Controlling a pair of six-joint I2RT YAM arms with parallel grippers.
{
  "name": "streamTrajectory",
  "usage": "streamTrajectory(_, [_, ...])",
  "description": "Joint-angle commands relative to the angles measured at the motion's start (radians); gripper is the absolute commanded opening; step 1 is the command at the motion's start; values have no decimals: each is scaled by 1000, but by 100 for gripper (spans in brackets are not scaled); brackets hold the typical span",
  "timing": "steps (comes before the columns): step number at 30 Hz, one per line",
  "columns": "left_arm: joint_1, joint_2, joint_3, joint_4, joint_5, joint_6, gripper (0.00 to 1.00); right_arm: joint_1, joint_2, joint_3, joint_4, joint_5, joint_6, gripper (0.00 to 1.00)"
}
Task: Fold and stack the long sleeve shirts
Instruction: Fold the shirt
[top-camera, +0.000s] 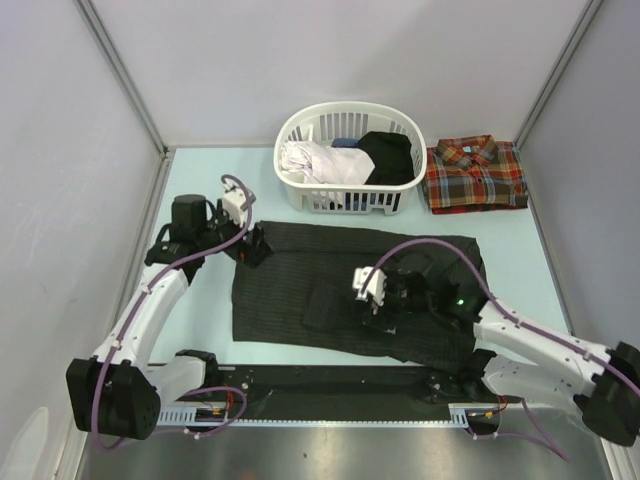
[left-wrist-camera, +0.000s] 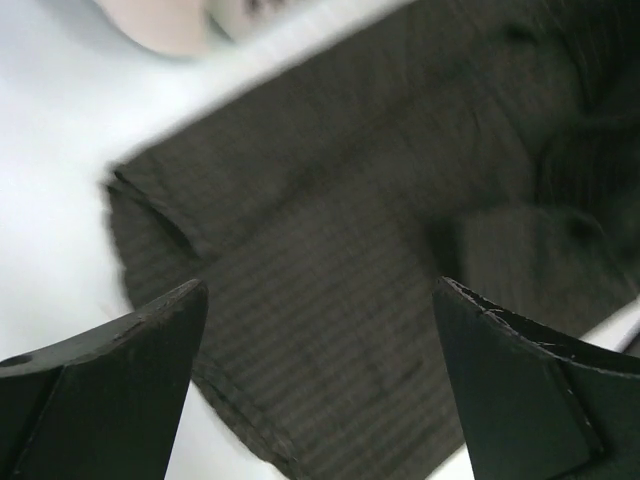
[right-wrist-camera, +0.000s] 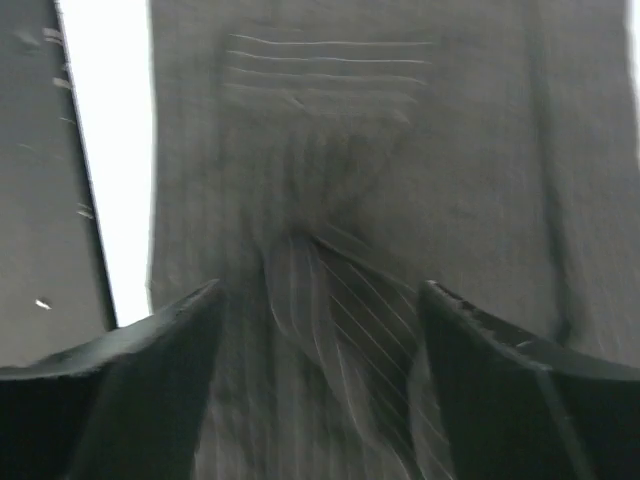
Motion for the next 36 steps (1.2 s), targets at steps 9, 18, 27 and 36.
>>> streamTrajectory(9, [-333,172,-105,9,76,71,87,-572,31,224,-413,-189,-261,83])
streamTrajectory(18, [-429,516,71,90,96,176,99,-734,248,359,-480,-277,-260,76])
streamTrajectory(27, [-480,670,257,-142,237,334,55,-939,455,415,-514,-279,-288,72])
streamTrajectory(36, [-428,569,697,-477,157,517,0,-1014,552,474,-546,-309,-297,70])
